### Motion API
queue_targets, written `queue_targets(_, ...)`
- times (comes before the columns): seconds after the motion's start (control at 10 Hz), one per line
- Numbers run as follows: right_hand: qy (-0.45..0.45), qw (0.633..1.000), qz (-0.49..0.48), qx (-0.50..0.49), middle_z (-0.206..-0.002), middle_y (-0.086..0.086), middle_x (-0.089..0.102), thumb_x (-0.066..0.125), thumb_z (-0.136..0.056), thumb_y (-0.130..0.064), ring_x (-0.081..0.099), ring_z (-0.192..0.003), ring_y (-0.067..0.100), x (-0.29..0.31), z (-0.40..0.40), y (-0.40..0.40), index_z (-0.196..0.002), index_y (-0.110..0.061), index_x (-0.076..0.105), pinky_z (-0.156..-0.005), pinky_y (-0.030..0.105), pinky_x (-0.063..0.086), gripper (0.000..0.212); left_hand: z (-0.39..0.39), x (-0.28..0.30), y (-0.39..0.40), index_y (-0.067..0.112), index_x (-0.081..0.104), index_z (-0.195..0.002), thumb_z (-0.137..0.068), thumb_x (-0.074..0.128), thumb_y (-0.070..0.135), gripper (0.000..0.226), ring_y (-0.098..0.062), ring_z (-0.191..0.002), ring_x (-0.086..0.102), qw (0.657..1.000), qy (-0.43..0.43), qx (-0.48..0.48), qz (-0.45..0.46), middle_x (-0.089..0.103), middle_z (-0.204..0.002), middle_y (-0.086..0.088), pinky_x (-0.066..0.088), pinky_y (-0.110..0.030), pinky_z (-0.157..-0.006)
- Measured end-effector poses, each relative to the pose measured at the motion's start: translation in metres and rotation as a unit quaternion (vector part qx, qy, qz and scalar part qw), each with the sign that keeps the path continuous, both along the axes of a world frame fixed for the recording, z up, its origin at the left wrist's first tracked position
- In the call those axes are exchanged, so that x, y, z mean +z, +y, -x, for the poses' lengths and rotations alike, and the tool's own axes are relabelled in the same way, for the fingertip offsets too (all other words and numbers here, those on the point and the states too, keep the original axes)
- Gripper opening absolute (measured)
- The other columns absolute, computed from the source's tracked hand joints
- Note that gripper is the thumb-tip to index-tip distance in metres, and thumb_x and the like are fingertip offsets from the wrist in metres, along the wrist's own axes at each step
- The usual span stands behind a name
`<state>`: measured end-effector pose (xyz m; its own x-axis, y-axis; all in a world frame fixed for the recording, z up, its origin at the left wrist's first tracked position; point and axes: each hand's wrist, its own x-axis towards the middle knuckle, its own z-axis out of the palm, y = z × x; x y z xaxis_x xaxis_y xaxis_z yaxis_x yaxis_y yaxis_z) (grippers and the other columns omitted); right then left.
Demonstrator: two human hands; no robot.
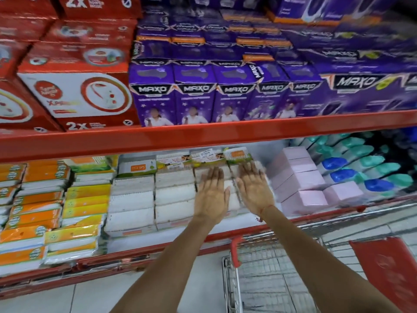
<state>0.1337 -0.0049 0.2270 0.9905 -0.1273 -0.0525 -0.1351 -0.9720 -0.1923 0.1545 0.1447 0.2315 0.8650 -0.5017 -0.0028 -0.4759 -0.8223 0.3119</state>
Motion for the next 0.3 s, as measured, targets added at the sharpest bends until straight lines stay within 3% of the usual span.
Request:
queue_targets(0.2,0.005,1.000,-0.004,0.001,-0.161,0.007,0.003,-0.012,-0.082,-0.047,-0.003,-0.149,0.020,-0.0045,0.0005,-0.0023,-0.150,-0.012,0.005,-0.121,0.039,-0.004,0.079,0.0022,-0.0047,-0.0047,0.003,0.018,-0.148,-0.090,-0.002,0.039,0.070,-0.027,-0.147,0.014,0.999,-0.013,0.012,-0.029,0.022,-0.157,-0.015,0.006,-0.044,-0.123)
queue_targets(0.3,0.007,1.000,0.004,0.023,-0.161,0.007,0.002,-0.011,-0.083,-0.049,-0.007,-0.148,0.020,0.0001,0.0012,-0.0005,-0.151,-0.011,0.005,-0.120,0.045,-0.008,0.079,0.0011,0.0038,-0.0037,0.006,0.008,-0.149,-0.097,0.006,0.040,0.062,-0.022,-0.149,0.003,0.999,0.009,0.012,-0.030,0.010,-0.160,-0.011,-0.002,-0.039,-0.123)
